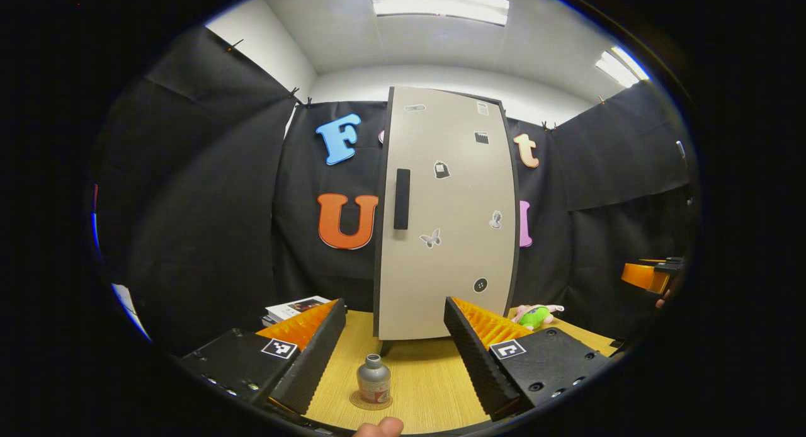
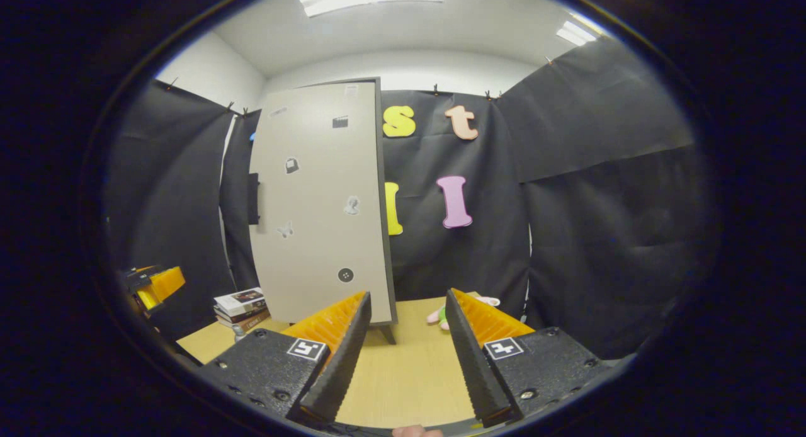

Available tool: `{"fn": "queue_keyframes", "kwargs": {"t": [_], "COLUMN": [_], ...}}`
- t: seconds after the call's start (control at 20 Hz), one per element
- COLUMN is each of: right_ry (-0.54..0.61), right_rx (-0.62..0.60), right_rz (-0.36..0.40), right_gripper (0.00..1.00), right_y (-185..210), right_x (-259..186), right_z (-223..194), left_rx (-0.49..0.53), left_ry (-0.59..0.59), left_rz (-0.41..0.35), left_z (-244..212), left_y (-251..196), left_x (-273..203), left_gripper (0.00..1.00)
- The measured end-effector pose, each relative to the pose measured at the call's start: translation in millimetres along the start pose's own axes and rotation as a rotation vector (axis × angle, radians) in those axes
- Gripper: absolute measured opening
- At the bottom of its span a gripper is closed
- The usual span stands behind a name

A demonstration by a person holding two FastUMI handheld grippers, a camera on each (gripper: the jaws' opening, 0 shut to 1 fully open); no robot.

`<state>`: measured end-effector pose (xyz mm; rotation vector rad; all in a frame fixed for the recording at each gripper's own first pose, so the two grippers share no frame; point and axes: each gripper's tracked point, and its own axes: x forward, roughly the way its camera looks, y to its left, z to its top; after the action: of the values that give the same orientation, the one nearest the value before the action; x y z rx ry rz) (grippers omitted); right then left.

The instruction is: Open the cabinet door with the right hand, grasp the bottle in the cabinet with the left hand and place it on the coaster, then close the cabinet door with the right hand.

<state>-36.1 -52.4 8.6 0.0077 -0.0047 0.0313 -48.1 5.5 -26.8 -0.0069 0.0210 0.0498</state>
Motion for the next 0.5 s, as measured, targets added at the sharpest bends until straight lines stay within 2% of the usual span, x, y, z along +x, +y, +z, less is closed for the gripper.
{"fn": "queue_keyframes", "kwargs": {"t": [0.5], "right_ry": [-0.003], "right_rx": [0.017], "right_rz": [0.012], "right_gripper": [0.77], "right_y": [5.2], "right_x": [-5.2], "right_z": [-1.5], "left_rx": [0.006], "left_ry": [0.005], "left_rz": [-0.008], "left_z": [0.4], "left_y": [-2.9], "left_x": [-4.4], "left_gripper": [0.95]}}
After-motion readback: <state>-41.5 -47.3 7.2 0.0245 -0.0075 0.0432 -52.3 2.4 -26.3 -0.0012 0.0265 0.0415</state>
